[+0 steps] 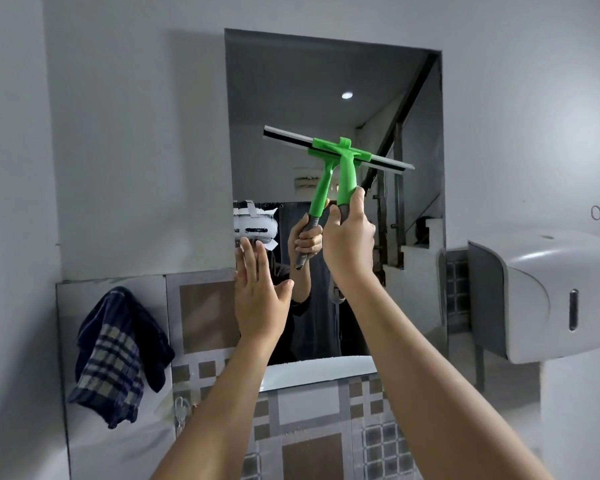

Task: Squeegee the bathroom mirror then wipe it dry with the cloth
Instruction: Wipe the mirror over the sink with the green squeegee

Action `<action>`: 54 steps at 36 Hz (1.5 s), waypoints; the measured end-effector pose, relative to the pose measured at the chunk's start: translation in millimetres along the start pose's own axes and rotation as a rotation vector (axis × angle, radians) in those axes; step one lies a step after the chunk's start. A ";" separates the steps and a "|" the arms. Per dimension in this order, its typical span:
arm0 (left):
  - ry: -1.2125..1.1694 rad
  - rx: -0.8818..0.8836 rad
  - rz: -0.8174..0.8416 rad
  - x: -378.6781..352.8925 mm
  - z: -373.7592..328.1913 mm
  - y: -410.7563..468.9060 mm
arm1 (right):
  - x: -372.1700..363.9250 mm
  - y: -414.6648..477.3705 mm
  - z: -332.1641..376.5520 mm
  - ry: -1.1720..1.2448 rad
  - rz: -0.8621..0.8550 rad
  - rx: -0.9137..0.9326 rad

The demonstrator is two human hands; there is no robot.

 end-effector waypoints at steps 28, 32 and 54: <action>0.011 0.076 0.086 -17.6 -0.6 -44.9 | 45.0 1.7 -30.2 -0.662 0.153 0.443; 0.018 0.080 0.119 -20.3 -0.3 -50.2 | 54.7 13.6 -28.9 -0.703 0.159 0.496; 0.064 0.053 0.160 -16.9 2.8 -47.6 | 148.4 92.5 -88.9 -0.802 0.155 0.597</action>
Point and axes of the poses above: each hand's wrist, its own y-axis towards the middle knuckle, its own x-axis out of the back of the hand, z = x × y, the point moved 3 cm from there along y, towards the middle knuckle, and after that the axes turned 11 degrees about -x, right-handed, at the moved point
